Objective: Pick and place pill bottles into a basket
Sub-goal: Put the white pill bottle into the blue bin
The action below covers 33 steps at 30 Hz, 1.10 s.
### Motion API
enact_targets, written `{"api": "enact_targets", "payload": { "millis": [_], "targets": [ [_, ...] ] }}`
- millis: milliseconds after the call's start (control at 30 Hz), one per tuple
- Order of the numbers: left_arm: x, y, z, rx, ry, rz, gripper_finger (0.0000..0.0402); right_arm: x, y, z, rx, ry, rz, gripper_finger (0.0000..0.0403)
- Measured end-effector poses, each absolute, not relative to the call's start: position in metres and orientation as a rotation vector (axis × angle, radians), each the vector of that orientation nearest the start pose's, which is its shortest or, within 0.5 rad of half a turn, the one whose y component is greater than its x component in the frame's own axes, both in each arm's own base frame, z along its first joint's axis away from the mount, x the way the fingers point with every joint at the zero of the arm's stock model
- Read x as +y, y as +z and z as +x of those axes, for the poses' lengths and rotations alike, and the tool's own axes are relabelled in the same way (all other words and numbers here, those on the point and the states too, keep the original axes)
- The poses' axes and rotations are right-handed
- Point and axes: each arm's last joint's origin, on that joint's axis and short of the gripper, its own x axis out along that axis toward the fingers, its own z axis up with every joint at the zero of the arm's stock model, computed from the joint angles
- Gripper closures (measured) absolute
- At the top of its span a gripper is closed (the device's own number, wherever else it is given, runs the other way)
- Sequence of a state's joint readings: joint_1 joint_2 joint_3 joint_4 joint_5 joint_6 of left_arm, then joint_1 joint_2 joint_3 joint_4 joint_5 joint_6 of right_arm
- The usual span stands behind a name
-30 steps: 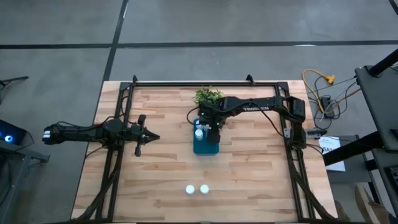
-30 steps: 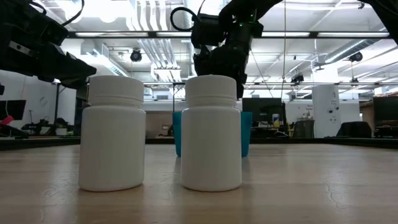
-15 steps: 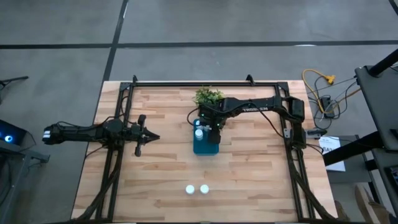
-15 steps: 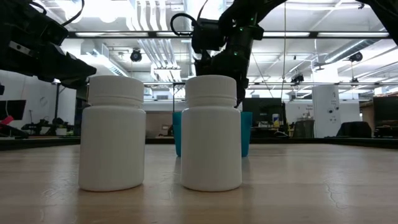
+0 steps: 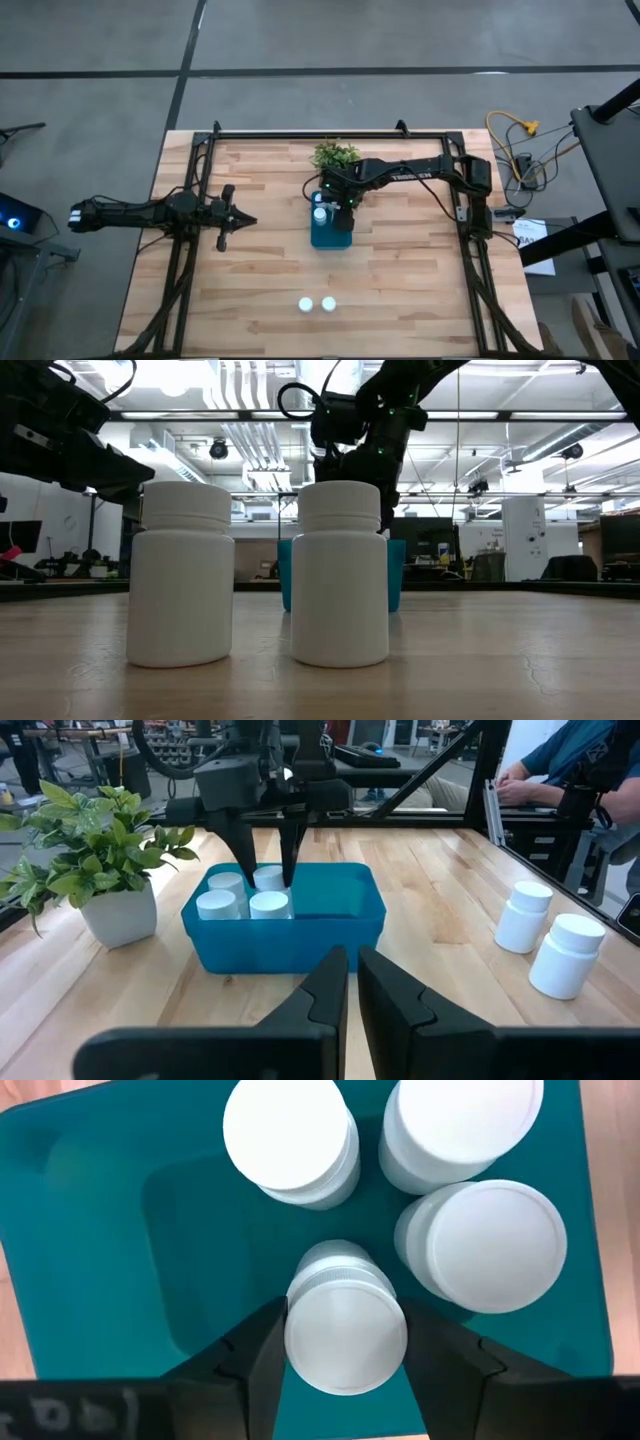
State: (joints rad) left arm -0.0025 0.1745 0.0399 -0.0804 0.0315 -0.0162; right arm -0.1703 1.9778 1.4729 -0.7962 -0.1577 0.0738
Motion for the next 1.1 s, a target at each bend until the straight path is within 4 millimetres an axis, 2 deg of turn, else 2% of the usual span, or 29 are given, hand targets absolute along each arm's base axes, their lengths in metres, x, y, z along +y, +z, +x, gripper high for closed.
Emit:
{"api": "enact_targets", "payload": {
  "millis": [500, 1100],
  "targets": [
    [-0.0011, 0.1552, 0.1053, 0.216, -0.032, -0.019, 0.0391, -0.0620, 0.1851, 0.3875, 1.295, -0.055, 0.274, 0.0207],
    [-0.0011, 0.1554, 0.1053, 0.215, -0.032, -0.018, 0.0391, -0.0621, 0.1852, 0.3879, 1.291, -0.057, 0.275, 0.0206]
  ]
}}
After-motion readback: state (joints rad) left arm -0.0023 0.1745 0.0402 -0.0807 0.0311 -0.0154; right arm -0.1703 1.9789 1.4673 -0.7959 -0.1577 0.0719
